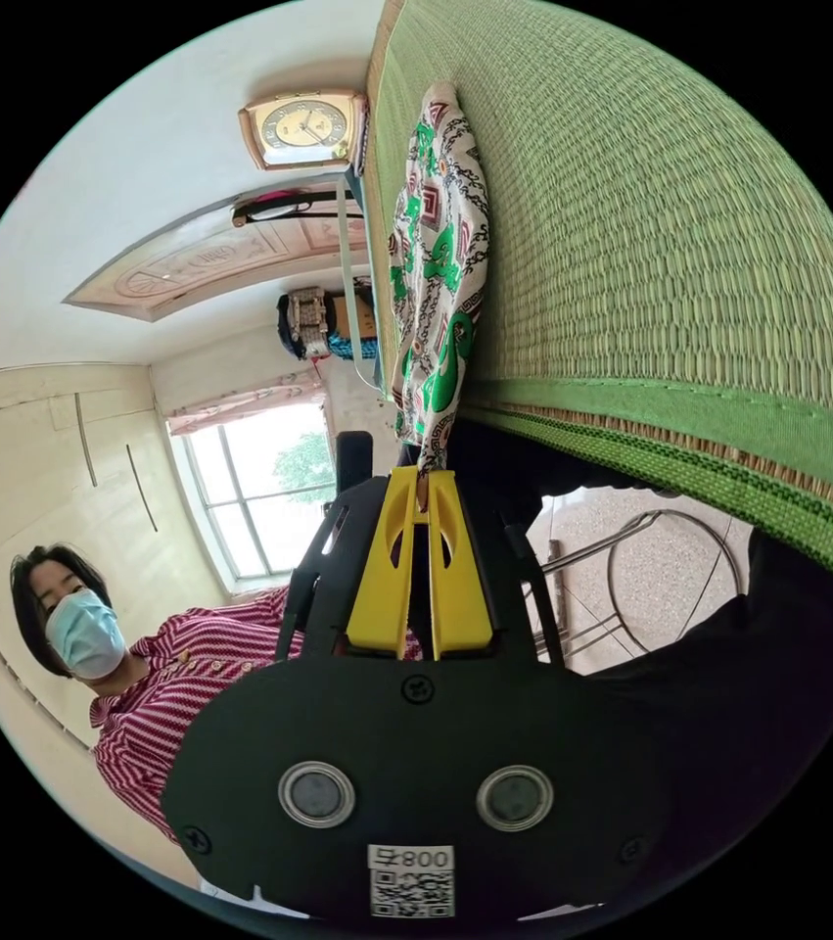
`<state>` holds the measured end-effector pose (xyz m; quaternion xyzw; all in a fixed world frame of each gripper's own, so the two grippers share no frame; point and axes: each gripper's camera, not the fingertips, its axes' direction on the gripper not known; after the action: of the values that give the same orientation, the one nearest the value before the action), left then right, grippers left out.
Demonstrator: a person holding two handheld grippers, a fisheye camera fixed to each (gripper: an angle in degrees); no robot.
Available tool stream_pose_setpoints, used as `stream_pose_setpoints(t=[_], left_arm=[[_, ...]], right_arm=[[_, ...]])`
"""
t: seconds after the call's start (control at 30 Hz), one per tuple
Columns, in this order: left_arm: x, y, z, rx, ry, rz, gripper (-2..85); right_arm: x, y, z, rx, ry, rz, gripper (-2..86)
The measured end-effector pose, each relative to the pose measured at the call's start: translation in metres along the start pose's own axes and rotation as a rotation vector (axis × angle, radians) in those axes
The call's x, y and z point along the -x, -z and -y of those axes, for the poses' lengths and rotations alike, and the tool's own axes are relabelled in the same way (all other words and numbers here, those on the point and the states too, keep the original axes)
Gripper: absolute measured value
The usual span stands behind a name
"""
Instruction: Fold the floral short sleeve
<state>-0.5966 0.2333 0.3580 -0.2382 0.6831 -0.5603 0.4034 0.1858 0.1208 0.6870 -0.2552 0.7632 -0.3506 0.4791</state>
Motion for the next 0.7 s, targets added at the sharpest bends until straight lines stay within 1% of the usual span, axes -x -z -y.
stream_pose_setpoints(t=[0.1, 0.33, 0.5, 0.7], left_arm=[[0.006, 0.011, 0.007, -0.037, 0.023, 0.006, 8.0], [0.007, 0.021, 0.024, -0.057, 0.037, -0.012, 2.7], [0.002, 0.023, 0.028, -0.063, 0.028, -0.025, 1.8], [0.000, 0.019, 0.030, -0.075, 0.032, -0.050, 1.5]], right_arm=[[0.000, 0.005, 0.004, 0.000, -0.008, 0.007, -0.2], [0.001, 0.011, 0.016, -0.007, -0.020, 0.005, 2.7], [-0.002, 0.025, 0.019, -0.074, -0.035, -0.013, 5.4], [-0.012, 0.023, 0.028, -0.126, -0.058, 0.054, 8.0]])
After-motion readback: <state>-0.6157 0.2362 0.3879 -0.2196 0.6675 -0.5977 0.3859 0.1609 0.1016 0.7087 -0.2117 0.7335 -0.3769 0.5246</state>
